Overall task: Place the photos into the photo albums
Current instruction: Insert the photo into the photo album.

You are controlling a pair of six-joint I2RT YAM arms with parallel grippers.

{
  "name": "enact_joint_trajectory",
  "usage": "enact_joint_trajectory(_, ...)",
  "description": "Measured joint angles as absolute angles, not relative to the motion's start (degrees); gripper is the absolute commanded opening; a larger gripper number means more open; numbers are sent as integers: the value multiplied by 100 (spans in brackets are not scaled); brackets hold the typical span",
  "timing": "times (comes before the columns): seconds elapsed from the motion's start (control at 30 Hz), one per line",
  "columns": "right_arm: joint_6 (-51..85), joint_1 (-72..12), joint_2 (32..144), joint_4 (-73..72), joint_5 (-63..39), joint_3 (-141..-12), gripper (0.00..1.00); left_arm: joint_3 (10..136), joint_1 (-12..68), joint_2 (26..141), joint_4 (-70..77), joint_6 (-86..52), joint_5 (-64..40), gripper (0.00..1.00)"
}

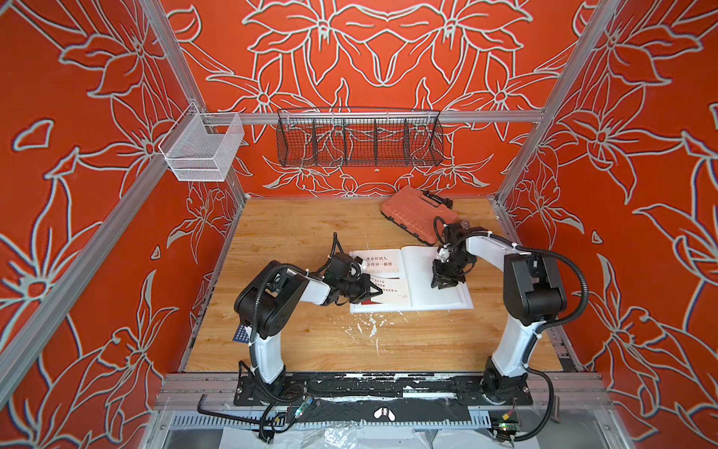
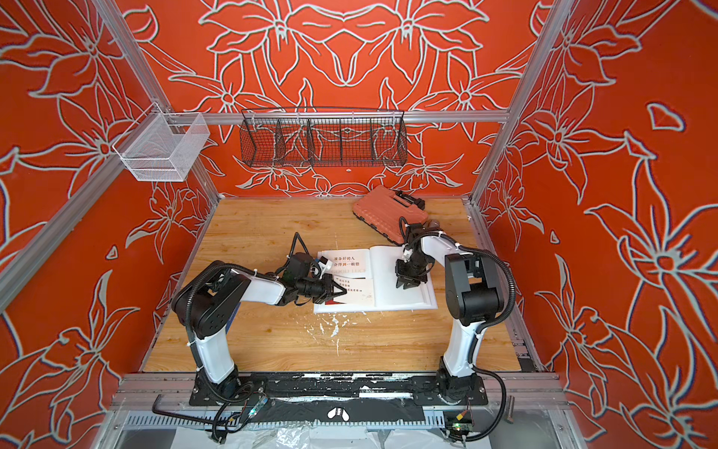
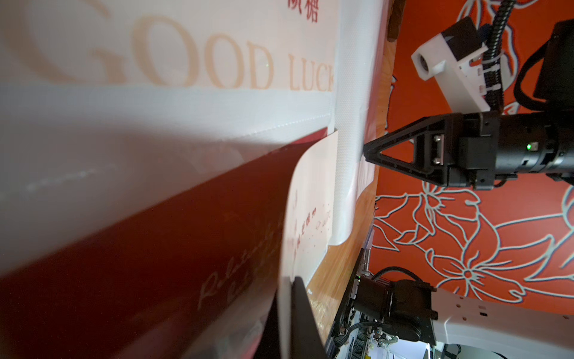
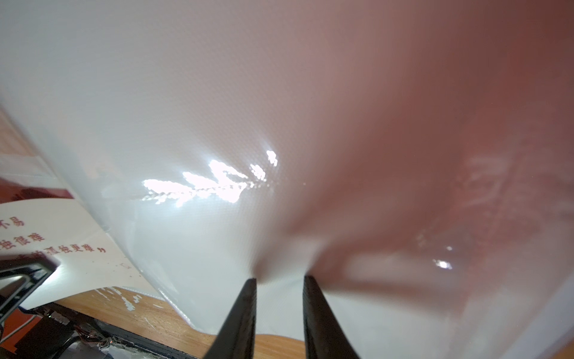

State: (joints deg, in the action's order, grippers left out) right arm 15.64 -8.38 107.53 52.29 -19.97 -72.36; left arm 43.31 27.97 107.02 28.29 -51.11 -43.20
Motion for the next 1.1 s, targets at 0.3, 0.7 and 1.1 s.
enact_joint_trajectory(0.3,1562,-838,10757,5234,-1994,-7236,28,4283,2799,10704,3074,-5170,-4521,0)
enact_joint_trajectory(0.7,1564,-838,10759,5256,-1973,-7236,27,4340,2812,10492,3334,-5277,-4814,0)
enact_joint_trajectory(1.1,1555,-838,10807,5468,-1568,-7345,27,4318,2770,10492,3570,-5422,-5006,0)
